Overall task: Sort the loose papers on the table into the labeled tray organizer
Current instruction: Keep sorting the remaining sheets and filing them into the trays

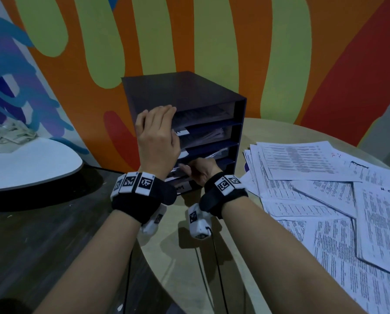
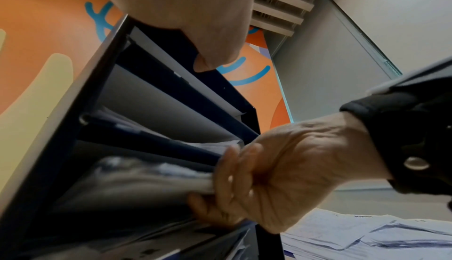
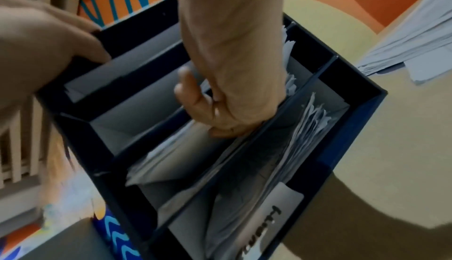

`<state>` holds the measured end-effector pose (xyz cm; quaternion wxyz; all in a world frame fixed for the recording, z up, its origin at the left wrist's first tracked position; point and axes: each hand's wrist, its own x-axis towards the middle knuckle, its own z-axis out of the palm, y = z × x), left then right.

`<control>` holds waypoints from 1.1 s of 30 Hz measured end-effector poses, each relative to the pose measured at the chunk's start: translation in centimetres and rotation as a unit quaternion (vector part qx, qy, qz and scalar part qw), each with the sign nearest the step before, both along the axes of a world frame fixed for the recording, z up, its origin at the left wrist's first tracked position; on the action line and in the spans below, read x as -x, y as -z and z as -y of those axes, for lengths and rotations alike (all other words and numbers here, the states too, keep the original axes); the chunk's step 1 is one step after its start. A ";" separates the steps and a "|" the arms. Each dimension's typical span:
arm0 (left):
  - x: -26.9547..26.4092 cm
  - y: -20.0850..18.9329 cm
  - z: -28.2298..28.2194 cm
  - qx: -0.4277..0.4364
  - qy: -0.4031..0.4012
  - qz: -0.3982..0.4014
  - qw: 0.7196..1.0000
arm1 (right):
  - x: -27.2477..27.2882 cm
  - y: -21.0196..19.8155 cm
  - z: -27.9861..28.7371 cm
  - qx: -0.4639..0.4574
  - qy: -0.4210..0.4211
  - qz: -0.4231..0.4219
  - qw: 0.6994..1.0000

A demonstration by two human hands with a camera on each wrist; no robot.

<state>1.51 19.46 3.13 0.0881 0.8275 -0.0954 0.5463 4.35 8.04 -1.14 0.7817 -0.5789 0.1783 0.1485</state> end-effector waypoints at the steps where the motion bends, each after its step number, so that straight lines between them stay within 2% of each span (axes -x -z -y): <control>1: -0.1 0.0 0.1 0.003 -0.001 0.002 1.000 | -0.2 0.0 -0.2 -0.022 -0.001 0.004 1.000; 3: -0.1 0.0 0.2 0.006 -0.002 0.003 1.000 | -0.7 0.4 -0.1 -0.012 0.005 0.009 1.000; 6: -0.1 0.0 0.3 0.005 -0.005 0.000 1.000 | -1.4 1.5 -0.1 0.054 -0.004 0.049 0.997; 9: 0.0 -0.1 0.2 0.003 -0.004 -0.005 1.000 | -1.1 1.3 0.0 0.069 -0.018 0.069 0.995; 14: 0.3 -0.2 0.4 0.007 -0.006 -0.024 1.000 | 0.9 0.3 3.1 0.065 -0.018 0.019 0.998; 16: 0.4 -0.3 0.6 0.018 -0.012 -0.033 0.999 | 1.9 0.4 6.0 0.126 -0.036 0.062 0.989; 18: 0.7 -0.7 1.1 0.037 -0.021 -0.049 0.998 | 3.1 0.6 10.3 0.193 -0.020 0.097 0.976; 21: 1.2 -1.3 3.6 0.078 -0.008 -0.074 0.994 | 4.5 1.3 18.4 0.264 0.059 0.120 0.955; 25: 1.7 0.2 10.0 0.075 0.093 -0.123 0.985 | 7.5 2.9 28.5 0.380 0.187 0.089 0.902; 27: 1.6 2.3 13.7 0.054 0.160 -0.218 0.961 | 9.3 3.4 32.7 0.407 0.246 0.058 0.878; 29: 1.6 4.6 17.0 -0.012 0.201 -0.338 0.919 | 11.0 4.0 36.5 0.433 0.284 0.011 0.855; 33: 0.7 8.0 21.9 -0.151 0.214 -0.480 0.837 | 13.6 4.1 41.9 0.513 0.275 -0.125 0.803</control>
